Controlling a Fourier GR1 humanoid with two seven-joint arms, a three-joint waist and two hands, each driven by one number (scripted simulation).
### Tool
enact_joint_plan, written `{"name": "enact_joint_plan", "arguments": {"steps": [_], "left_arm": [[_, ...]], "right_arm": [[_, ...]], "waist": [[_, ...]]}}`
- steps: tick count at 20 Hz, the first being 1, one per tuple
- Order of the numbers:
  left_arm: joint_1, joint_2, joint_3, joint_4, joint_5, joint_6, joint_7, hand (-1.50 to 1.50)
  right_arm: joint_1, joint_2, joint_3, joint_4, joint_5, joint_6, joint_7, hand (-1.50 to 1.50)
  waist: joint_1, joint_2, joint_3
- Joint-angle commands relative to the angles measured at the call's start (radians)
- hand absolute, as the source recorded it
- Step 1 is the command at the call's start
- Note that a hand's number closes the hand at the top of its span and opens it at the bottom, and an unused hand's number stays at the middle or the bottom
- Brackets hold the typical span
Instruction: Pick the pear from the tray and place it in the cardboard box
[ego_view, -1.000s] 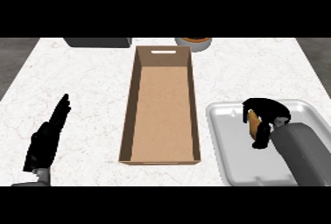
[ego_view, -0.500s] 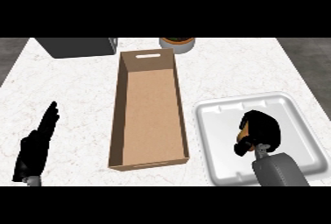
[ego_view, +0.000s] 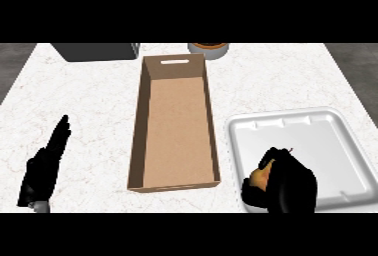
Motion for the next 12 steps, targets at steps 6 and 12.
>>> {"name": "enact_joint_plan", "arguments": {"steps": [6, 12], "left_arm": [[-0.095, -0.040, -0.043, 0.055, -0.042, 0.021, -0.003, 0.00], [-0.074, -0.016, -0.015, 0.039, 0.002, -0.037, -0.006, 0.00]], "right_arm": [[-0.091, 0.043, 0.341, -0.309, 0.180, -0.058, 0.181, 1.50], [-0.386, 0.043, 0.346, -0.297, 0.104, 0.098, 0.337, 1.50]], "waist": [[0.049, 0.020, 0.002], [0.070, 0.023, 0.002]]}}
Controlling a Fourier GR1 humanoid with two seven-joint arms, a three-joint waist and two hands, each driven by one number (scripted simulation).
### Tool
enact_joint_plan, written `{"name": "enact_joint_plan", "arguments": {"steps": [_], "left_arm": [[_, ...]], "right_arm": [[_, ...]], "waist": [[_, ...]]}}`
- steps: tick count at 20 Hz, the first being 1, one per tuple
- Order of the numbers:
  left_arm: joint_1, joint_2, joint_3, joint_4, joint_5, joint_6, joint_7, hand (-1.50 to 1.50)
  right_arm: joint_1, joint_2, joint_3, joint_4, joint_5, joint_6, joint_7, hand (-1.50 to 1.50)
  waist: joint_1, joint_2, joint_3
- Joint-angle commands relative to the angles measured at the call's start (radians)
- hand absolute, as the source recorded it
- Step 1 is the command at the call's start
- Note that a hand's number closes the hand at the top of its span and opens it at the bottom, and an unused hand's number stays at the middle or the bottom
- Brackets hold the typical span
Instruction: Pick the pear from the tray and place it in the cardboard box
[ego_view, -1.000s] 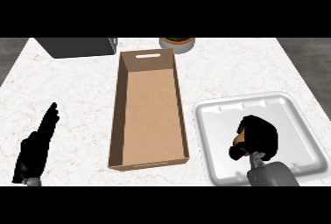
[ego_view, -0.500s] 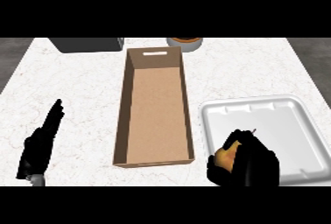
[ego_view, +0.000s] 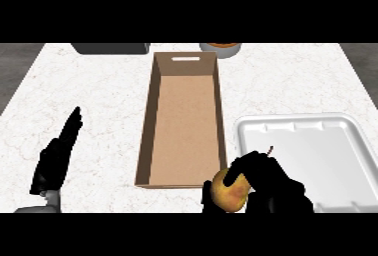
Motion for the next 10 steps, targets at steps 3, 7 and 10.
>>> {"name": "enact_joint_plan", "arguments": {"steps": [3, 7, 10], "left_arm": [[-0.034, 0.037, 0.037, 0.008, 0.027, -0.042, 0.012, 0.00], [0.001, -0.018, -0.009, 0.001, -0.006, -0.002, -0.025, 0.00], [0.001, -0.003, -0.008, 0.004, -0.009, -0.017, -0.023, 0.00]], "right_arm": [[-0.233, 0.010, -0.092, 0.137, -0.124, -0.025, 0.192, 1.50], [-0.373, 0.010, -0.208, 0.267, -0.224, -0.025, 0.202, 1.50], [-0.495, 0.010, -0.276, 0.391, -0.294, -0.049, 0.198, 1.50]], "waist": [[0.017, 0.006, 0.001], [0.032, 0.008, 0.000], [0.045, 0.010, 0.000]]}}
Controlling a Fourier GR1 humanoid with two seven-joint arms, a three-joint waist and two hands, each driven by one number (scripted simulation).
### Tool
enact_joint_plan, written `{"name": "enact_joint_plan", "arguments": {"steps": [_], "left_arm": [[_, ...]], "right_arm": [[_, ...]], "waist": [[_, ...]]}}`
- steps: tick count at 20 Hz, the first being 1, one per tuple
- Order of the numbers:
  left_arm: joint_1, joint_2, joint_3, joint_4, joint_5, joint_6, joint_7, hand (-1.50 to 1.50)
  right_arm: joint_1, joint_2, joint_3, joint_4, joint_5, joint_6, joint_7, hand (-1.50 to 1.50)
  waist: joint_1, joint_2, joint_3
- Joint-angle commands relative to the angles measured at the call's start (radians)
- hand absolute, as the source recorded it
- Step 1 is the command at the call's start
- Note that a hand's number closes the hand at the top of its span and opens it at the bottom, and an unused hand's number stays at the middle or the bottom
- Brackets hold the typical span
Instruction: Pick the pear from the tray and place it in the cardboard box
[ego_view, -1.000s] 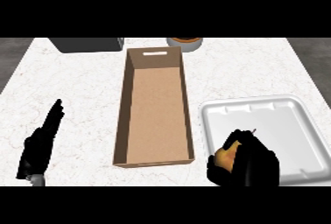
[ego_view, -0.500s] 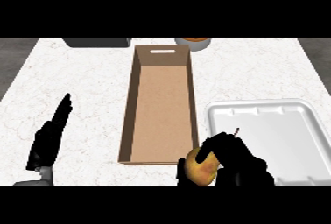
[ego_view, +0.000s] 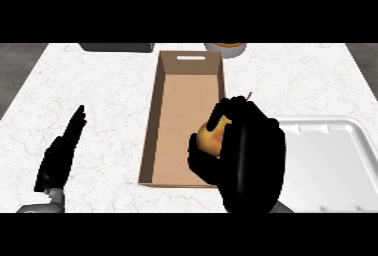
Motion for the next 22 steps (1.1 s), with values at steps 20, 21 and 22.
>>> {"name": "enact_joint_plan", "arguments": {"steps": [20, 21, 22], "left_arm": [[-0.014, 0.001, -0.003, -0.022, -0.006, -0.024, 0.013, 0.00], [-0.019, -0.008, -0.017, -0.063, 0.000, -0.032, 0.079, 0.00], [-0.029, 0.001, -0.002, 0.026, -0.007, -0.031, -0.025, 0.00]], "right_arm": [[-0.361, 0.010, -0.268, 0.931, -0.441, -0.483, -0.077, -1.50], [-0.389, 0.010, -0.269, 0.991, -0.463, -0.511, -0.107, -1.50], [-0.403, 0.010, -0.249, 1.000, -0.476, -0.567, -0.078, -1.50]], "waist": [[0.022, 0.009, 0.001], [0.030, 0.009, 0.002], [0.037, 0.015, 0.001]]}}
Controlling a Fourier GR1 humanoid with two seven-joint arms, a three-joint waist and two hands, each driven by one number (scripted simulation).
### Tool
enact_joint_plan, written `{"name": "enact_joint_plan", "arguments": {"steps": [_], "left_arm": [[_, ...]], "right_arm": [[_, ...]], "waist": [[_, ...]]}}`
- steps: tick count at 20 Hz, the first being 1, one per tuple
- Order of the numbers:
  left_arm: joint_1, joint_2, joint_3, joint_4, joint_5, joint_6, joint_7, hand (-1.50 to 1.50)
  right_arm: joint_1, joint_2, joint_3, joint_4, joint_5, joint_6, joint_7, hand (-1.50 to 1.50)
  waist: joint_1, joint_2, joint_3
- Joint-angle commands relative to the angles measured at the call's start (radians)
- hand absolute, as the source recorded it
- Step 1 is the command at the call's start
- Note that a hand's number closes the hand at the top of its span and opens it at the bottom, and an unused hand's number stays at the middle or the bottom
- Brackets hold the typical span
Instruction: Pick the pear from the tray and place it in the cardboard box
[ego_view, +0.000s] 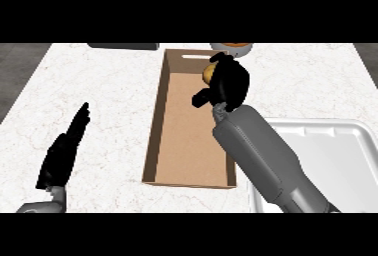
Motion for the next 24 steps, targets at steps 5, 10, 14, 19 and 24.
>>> {"name": "enact_joint_plan", "arguments": {"steps": [5, 10, 14, 19, 24], "left_arm": [[0.018, -0.014, -0.001, -0.006, -0.006, 0.012, -0.007, 0.00], [0.040, 0.010, 0.037, -0.005, 0.019, -0.004, -0.023, 0.00], [0.056, 0.012, 0.030, -0.042, 0.013, -0.006, 0.005, 0.00], [0.062, -0.006, 0.038, -0.018, -0.014, 0.037, -0.003, 0.00], [0.076, 0.009, 0.070, -0.004, 0.018, 0.017, -0.016, 0.00]], "right_arm": [[-0.045, 0.007, -0.058, 0.125, -0.036, -0.416, -0.041, -1.50], [-0.016, 0.007, -0.115, 0.049, -0.001, -0.604, -0.048, -1.50], [0.023, 0.007, -0.179, -0.055, -0.034, -0.685, -0.113, -1.50], [0.254, 0.003, -0.186, -0.280, 0.090, -0.725, -0.093, -1.50], [0.524, -0.071, -0.203, -0.642, 0.060, -0.634, -0.101, -1.50]], "waist": [[-0.008, -0.001, 0.001], [-0.028, -0.008, 0.000], [-0.041, -0.015, 0.001], [-0.084, -0.025, 0.000], [-0.103, -0.028, 0.000]]}}
